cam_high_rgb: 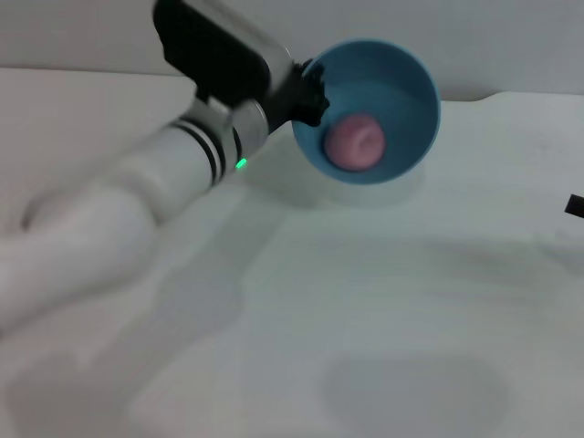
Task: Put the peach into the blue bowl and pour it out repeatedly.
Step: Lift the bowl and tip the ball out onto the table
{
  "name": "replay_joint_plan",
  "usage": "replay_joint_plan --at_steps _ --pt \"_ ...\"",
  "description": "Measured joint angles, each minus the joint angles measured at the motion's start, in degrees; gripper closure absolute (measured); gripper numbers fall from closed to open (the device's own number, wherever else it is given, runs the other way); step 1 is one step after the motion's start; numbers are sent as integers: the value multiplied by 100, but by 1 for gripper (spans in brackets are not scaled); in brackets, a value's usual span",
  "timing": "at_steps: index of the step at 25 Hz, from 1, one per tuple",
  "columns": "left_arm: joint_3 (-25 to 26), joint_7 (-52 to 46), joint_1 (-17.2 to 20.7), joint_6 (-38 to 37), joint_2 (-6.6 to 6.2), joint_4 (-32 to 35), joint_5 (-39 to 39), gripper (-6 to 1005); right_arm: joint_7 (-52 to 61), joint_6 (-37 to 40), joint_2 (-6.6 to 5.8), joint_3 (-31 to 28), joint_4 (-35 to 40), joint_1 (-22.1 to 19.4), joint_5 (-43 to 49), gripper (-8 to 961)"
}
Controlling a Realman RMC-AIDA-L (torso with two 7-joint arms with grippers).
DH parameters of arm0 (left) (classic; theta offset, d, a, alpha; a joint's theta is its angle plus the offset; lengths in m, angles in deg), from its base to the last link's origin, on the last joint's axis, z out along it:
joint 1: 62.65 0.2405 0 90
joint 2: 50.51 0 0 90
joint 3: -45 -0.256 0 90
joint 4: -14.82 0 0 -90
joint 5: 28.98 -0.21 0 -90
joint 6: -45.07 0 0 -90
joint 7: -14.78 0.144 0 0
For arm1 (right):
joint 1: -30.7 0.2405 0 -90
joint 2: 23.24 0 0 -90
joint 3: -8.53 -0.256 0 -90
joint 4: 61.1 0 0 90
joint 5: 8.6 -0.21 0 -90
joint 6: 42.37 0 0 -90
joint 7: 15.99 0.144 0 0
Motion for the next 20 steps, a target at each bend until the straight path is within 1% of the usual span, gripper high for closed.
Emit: replay_joint_plan --at_steps 2,4,8,11,13,14,15,16,19,20 --pt "-732 92 -31 1217 30 -368 -40 1000 -1 22 1 -50 -12 -45 0 425" --pt "-1052 97 -62 1802 39 -536 -40 1000 -2 36 4 -75 -35 -67 0 425" --pt "-1511 100 1 2633 42 -676 -89 1000 -4 41 7 -90 -95 -82 0 425" --pt "-2381 119 60 4238 54 -1202 -165 1000 -5 43 7 -93 -112 -86 0 425" --pt "-2769 253 50 4906 55 -1402 -170 1000 -6 43 5 -95 -149 -89 -5 425" --pt "-2928 695 53 5201 54 -1429 -173 1000 -7 45 3 -95 -170 -94 -18 425" --pt "-2976 976 57 5229 54 -1412 -172 1000 -7 46 3 -96 -172 -95 -21 425" --pt "-2976 976 57 5229 54 -1412 -172 1000 -8 46 2 -97 -171 -95 -23 425" --pt "-3190 1839 36 5123 55 -1364 -174 1000 -8 47 1 -96 -172 -91 -25 425" --pt "-3279 2408 20 5015 55 -1299 -176 1000 -8 47 0 -94 -172 -87 -25 425"
